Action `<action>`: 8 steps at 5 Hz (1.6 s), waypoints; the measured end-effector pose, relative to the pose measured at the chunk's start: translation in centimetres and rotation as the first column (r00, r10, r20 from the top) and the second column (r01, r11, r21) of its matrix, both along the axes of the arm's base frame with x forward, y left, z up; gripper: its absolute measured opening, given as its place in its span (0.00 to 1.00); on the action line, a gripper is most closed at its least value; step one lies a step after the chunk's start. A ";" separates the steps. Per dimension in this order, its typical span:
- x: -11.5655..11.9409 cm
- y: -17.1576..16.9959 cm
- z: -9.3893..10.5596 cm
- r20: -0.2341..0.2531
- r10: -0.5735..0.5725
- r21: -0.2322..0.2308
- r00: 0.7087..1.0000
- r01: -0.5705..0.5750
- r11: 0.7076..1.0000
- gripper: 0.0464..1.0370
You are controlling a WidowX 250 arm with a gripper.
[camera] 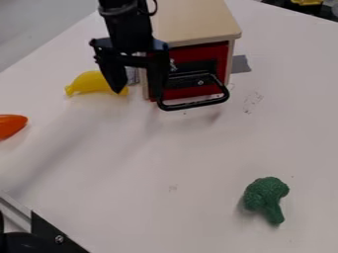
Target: Close the drawer
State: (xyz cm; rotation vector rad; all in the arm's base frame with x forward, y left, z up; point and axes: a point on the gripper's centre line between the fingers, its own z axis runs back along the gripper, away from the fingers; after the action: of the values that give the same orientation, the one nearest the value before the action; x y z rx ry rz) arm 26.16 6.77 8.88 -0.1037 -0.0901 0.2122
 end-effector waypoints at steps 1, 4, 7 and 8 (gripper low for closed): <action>-0.7 2.5 3.5 0.049 0.051 0.091 0.998 -0.056 0.994 0.96; -4.3 6.2 8.1 -0.054 0.095 0.214 0.994 -0.081 0.974 0.96; -3.6 6.5 5.9 -0.194 0.053 0.182 0.980 -0.017 0.983 0.96; -3.6 6.5 5.8 -0.198 0.057 0.181 0.979 -0.021 0.983 0.96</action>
State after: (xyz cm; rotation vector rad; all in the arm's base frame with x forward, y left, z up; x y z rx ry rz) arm 22.60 13.27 14.69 0.0979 0.0920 0.2524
